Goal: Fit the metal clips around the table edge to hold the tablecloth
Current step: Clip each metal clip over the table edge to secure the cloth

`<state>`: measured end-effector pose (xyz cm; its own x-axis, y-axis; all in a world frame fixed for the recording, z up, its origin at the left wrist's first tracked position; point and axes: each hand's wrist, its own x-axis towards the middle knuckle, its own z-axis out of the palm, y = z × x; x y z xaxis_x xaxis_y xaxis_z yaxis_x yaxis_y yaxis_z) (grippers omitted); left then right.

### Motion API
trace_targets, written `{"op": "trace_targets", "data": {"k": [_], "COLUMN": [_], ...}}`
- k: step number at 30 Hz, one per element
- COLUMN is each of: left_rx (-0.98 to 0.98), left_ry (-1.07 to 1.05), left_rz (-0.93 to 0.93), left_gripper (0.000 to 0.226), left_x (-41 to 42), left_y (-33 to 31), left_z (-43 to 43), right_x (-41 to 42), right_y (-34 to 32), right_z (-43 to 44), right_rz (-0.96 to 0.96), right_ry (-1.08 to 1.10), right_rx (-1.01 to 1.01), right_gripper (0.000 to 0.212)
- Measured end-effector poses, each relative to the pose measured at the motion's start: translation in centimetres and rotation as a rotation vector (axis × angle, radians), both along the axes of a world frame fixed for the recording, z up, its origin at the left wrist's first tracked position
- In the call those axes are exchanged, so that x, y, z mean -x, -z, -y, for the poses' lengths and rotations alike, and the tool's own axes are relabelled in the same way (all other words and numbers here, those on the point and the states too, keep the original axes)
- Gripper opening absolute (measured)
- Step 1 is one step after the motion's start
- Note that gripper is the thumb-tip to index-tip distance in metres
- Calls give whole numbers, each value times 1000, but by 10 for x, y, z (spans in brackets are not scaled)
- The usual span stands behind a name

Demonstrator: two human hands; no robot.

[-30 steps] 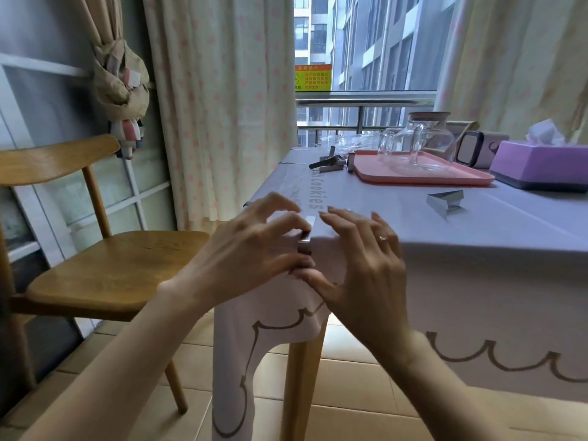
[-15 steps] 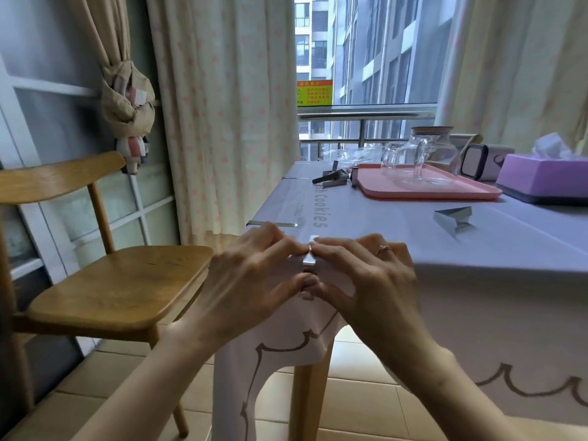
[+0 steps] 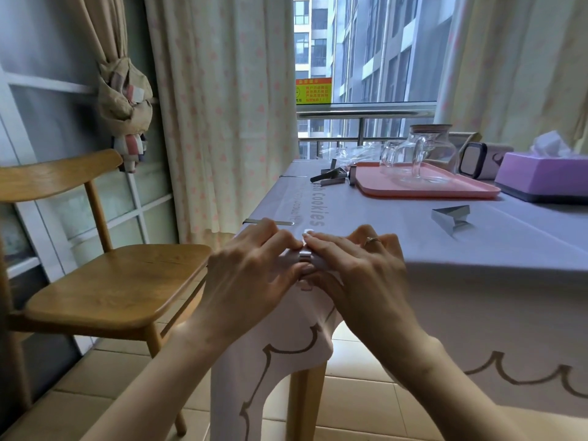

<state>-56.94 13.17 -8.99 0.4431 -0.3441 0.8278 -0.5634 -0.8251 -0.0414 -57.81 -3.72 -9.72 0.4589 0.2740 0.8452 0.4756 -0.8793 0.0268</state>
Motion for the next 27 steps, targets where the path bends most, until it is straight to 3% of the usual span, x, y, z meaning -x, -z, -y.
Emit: {"op": "trace_targets", "data": {"k": [11,27], "left_rx": [-66,-48], "left_ry": [-22,-47], "left_rz": [15,-26], "left_gripper": [44,45], "left_x": [-4,-1], "left_y": [6,4], "left_z": [-2,1], "right_x": [1,1], "right_y": [7,5], "right_z": [6,6], "right_rz": [-8,101], "right_ry": [68,54], "right_rx": [87,39], "right_gripper": [54,46]}}
